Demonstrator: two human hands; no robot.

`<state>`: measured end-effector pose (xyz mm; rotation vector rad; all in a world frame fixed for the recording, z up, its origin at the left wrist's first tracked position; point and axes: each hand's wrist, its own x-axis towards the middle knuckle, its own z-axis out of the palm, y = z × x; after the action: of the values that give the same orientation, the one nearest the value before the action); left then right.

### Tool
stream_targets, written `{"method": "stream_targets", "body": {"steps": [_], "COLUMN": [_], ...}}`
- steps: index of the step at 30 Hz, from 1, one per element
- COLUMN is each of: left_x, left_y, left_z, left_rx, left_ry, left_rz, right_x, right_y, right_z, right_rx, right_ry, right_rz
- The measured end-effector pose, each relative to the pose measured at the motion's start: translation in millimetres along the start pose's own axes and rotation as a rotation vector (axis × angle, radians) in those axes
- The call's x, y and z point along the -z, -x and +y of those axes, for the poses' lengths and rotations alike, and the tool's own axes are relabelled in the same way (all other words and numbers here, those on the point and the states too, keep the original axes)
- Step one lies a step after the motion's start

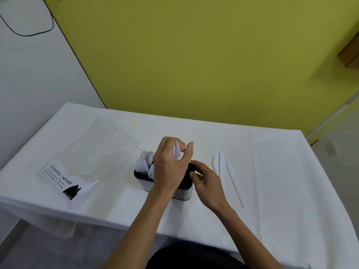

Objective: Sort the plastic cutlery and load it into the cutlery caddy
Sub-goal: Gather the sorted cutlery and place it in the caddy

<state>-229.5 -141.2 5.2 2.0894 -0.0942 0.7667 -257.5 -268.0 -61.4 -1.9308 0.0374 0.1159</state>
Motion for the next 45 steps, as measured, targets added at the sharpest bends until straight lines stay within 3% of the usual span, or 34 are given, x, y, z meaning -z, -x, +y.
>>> {"method": "stream_targets", "body": {"steps": [4, 10, 16, 19, 27, 32, 35, 38, 42, 45], "left_x": [15, 28, 32, 33, 38, 33, 16, -12, -48, -64], "left_y": [5, 17, 10, 14, 11, 4, 0, 5, 18, 29], "left_z": [-20, -42, -34, -46, -50, -27, -8, 7, 20, 14], "left_rx": [-0.009, -0.026, -0.164, -0.284, -0.305, -0.329, -0.337, -0.275, -0.159, 0.017], "left_ry": [-0.182, -0.157, -0.064, -0.238, -0.549, -0.710, -0.616, -0.430, -0.226, -0.122], "left_rz": [-0.112, -0.331, -0.283, -0.396, -0.632, -0.667, -0.662, -0.708, -0.846, -0.964], "right_x": [3, 4, 2, 3, 3, 12, 33, 62, 87, 86], "right_y": [0, 0, 1, 0, -2, -4, -7, -10, -7, -3], "right_z": [-1, -2, -6, -6, -6, -3, 10, 37, 63, 72], "right_rx": [-0.012, -0.004, 0.033, 0.047, 0.072, 0.054, -0.015, -0.136, -0.433, -0.478], "right_ry": [-0.011, 0.001, 0.043, 0.061, 0.113, 0.097, 0.112, 0.371, 0.787, 0.908], "right_rz": [0.002, -0.013, -0.023, -0.025, -0.036, -0.089, 0.017, 0.160, 0.077, 0.042]}}
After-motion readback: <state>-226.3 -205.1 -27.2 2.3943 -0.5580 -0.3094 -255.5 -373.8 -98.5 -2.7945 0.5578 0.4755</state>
